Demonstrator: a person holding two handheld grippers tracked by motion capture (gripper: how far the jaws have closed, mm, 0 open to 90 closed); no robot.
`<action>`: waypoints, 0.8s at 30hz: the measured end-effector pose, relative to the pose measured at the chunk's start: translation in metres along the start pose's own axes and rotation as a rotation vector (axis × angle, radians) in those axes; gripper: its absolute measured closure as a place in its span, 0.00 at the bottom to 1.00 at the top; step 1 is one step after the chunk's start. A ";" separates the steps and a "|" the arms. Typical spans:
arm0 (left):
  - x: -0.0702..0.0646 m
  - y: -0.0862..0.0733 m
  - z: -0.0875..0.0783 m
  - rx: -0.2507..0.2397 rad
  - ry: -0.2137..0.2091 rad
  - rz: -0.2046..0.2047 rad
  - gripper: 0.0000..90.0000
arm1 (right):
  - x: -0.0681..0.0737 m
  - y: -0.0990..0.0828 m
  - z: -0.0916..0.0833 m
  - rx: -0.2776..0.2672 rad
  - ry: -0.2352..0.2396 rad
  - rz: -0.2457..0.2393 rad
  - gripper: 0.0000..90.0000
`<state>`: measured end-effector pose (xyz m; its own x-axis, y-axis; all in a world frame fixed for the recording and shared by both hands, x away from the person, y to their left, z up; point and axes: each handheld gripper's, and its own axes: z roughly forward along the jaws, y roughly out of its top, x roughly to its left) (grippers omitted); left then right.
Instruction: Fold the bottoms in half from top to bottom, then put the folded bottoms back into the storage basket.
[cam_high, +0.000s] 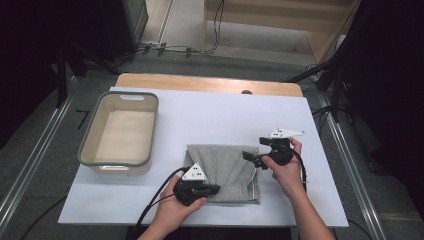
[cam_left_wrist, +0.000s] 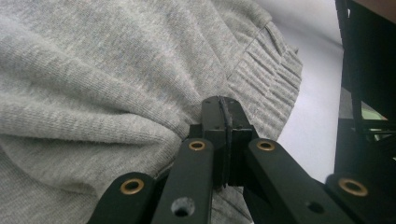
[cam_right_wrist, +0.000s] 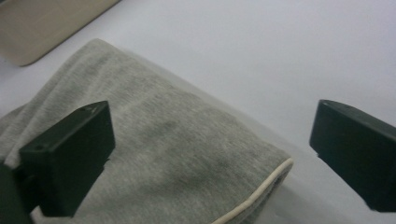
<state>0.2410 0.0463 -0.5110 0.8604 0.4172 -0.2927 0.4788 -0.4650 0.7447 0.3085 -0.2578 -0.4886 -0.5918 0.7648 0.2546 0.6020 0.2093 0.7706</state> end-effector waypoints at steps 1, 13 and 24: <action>0.000 0.000 0.000 0.000 0.000 0.000 1.00 | -0.001 0.000 0.001 -0.004 0.000 0.003 0.00; 0.001 0.000 0.000 0.002 -0.007 -0.007 1.00 | -0.005 -0.002 0.007 0.019 -0.015 -0.019 0.00; 0.002 0.000 0.000 0.000 -0.011 -0.011 1.00 | -0.014 -0.005 0.022 0.074 0.026 -0.031 0.00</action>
<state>0.2421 0.0471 -0.5116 0.8570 0.4137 -0.3073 0.4881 -0.4603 0.7416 0.3252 -0.2558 -0.5087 -0.6237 0.7415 0.2473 0.6210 0.2778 0.7329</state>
